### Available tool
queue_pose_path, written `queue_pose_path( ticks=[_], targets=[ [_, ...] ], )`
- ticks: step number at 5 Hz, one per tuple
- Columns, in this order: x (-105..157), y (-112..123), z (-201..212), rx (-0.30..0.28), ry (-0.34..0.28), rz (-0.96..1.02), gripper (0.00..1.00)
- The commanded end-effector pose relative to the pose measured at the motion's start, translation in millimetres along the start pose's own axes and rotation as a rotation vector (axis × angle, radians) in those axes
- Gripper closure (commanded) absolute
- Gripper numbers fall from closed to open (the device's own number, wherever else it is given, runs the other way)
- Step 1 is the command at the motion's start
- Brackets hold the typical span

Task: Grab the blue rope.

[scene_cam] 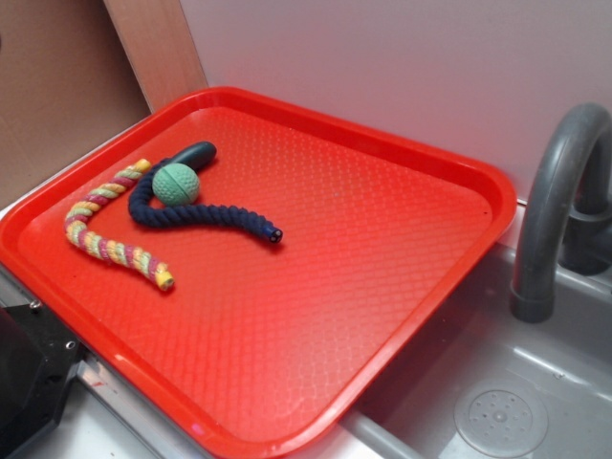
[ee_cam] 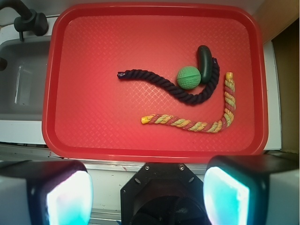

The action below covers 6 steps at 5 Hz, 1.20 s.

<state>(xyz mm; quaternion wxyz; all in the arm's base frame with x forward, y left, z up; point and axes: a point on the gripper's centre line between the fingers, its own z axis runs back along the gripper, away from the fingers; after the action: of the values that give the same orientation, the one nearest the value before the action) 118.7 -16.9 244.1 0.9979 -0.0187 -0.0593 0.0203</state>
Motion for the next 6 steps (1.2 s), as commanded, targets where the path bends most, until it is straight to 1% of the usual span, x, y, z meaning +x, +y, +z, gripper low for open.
queue_pose_path(
  ticks=[1, 3, 4, 5, 6],
  targets=[
    [0.0, 0.0, 0.0, 0.0, 0.0, 0.0, 0.0],
    [30.4, 21.8, -7.8, -0.049, -0.078, -0.15, 0.0],
    [45.0, 30.6, -14.2, -0.01, -0.079, -0.325, 0.0],
    [61.2, 40.5, -26.3, 0.07, -0.081, -0.59, 0.0],
    [81.9, 42.8, -42.7, 0.125, -0.079, -0.852, 0.0]
  ],
)
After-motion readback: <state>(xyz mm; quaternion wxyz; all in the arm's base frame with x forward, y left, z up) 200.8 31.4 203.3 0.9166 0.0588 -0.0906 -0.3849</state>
